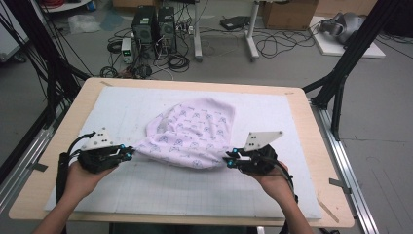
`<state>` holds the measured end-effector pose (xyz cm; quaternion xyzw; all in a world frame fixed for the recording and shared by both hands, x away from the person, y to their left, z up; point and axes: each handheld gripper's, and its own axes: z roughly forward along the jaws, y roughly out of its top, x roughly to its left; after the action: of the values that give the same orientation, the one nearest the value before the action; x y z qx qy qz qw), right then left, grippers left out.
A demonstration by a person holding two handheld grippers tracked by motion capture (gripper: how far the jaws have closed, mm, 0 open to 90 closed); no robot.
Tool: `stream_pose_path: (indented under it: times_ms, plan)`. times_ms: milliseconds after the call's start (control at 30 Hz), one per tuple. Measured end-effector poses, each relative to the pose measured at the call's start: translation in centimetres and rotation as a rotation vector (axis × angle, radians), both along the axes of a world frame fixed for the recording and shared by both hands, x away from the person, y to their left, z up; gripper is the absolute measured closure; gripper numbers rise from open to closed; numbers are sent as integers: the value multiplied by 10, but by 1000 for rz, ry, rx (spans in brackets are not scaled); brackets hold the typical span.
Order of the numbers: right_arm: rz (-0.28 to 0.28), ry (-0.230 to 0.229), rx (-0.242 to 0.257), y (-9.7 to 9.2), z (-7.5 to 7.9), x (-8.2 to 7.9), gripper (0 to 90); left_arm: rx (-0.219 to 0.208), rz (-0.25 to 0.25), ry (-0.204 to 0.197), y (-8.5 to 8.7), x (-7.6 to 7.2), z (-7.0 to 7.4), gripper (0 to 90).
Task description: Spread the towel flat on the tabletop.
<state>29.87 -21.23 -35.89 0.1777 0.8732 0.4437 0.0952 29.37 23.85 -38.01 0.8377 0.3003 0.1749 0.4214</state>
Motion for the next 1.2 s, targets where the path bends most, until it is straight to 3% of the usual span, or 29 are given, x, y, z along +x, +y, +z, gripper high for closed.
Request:
stream_pose_path:
  times_ms: [133,267,333,433,467,600,733,867,1000,1133,1200]
  plan:
    - [-91,65,-32,-2,-26,35,788,24,41,46,-13,30,-19,845]
    - [-146,114,-57,0,-45,62,788,7,86,92,-24,62,-31,845]
    - [-165,142,-66,-2,-53,70,785,15,89,107,-28,70,-37,845]
    - [-173,176,-22,-5,-60,77,769,24,73,147,-31,75,-44,837]
    - [-176,176,-17,-5,-59,77,759,22,65,160,-31,75,-45,831]
    - [-174,155,-2,-8,-53,73,689,2,63,144,-26,68,-35,751]
    - [-161,126,45,-17,-40,61,634,10,64,122,-18,55,-22,597]
    - [-161,79,36,-25,-32,47,618,12,58,74,-13,41,-13,521]
    - [-145,54,41,-28,-30,38,617,-2,23,57,-15,29,-9,529]
    - [-110,17,2,-14,-32,37,607,-15,-56,67,-37,21,-16,618]
    - [-98,8,-24,-6,-34,38,599,-25,-87,80,-51,19,-23,619]
